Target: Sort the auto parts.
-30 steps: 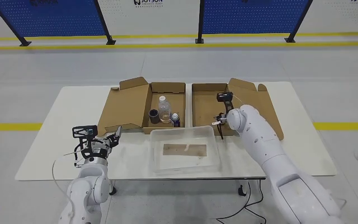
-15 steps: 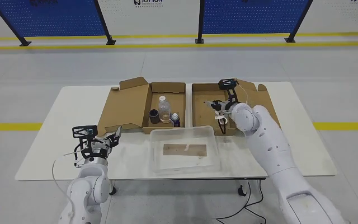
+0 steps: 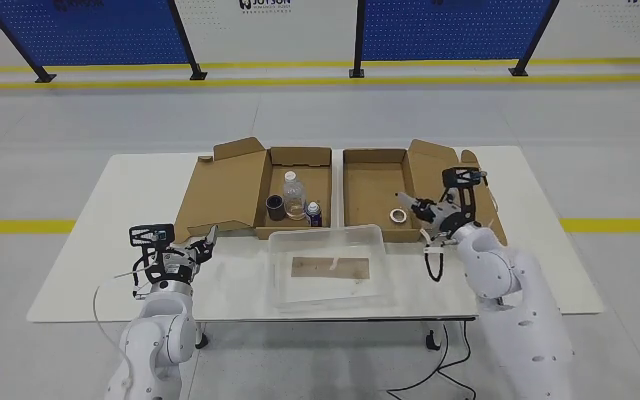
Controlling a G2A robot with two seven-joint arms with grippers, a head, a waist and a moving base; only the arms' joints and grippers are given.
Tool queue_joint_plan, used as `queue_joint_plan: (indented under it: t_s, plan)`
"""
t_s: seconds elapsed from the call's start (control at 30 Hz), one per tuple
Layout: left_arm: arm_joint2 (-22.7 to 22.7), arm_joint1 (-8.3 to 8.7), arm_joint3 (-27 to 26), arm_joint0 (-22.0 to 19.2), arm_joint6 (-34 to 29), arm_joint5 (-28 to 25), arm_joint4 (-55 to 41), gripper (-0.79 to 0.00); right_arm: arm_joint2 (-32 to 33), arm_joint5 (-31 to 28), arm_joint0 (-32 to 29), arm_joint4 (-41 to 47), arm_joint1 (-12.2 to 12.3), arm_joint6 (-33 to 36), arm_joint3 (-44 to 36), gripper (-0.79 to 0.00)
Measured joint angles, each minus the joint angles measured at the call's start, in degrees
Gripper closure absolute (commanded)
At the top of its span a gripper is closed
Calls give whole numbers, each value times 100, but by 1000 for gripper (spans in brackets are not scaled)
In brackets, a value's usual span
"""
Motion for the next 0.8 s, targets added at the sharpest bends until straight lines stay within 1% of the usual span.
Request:
queue_joint_plan:
  t_s: [0.17,0.37,0.57,0.7,0.8]
  plan:
    - [0,0,0,0,0,0,0,-785,412,-205,-766,242,57,-265,-434,-785]
    - [0,0,0,0,0,0,0,-785,789,-545,-1385,335,120,-404,-809,-785]
    - [0,0,0,0,0,0,0,-785,1068,-806,-1717,465,171,-382,-882,-785]
    - [0,0,0,0,0,0,0,-784,1133,-958,-1737,511,198,-278,-798,-784]
    - [0,0,0,0,0,0,0,-784,1133,-969,-1733,510,199,-272,-794,-784]
